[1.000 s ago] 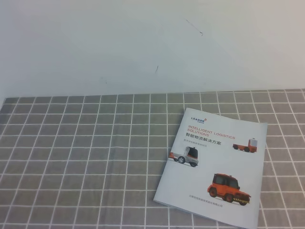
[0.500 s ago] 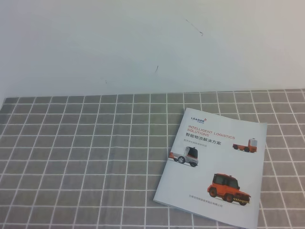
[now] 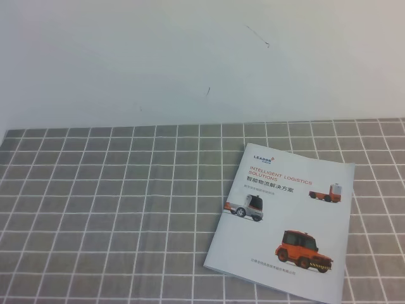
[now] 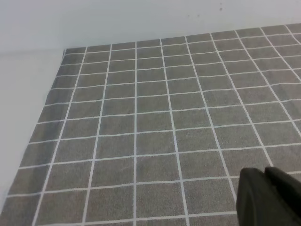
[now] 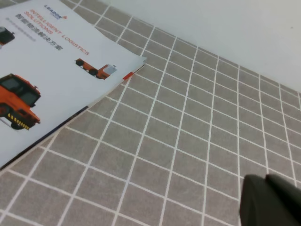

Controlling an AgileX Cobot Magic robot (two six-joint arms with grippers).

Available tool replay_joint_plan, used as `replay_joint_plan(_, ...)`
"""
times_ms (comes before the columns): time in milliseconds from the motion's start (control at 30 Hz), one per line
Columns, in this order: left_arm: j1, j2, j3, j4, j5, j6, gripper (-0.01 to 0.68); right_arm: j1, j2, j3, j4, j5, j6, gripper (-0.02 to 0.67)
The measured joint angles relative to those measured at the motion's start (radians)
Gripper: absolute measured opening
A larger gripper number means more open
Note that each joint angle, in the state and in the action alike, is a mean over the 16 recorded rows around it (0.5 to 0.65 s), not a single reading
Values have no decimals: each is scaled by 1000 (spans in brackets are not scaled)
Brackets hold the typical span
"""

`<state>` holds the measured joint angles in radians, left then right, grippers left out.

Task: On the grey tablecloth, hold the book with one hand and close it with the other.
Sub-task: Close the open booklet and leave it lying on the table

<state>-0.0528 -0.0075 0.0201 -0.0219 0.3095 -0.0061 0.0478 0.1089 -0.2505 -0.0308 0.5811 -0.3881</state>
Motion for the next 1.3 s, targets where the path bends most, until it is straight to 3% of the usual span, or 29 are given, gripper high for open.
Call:
replay_joint_plan(1033,0,0,-1,-2,6,-43,-3,0,0,3,2,-4,0,-2)
replay_joint_plan(1300,0,0,-2,-2,7,-44,-3,0,-20,80,8,-82,26,-2)
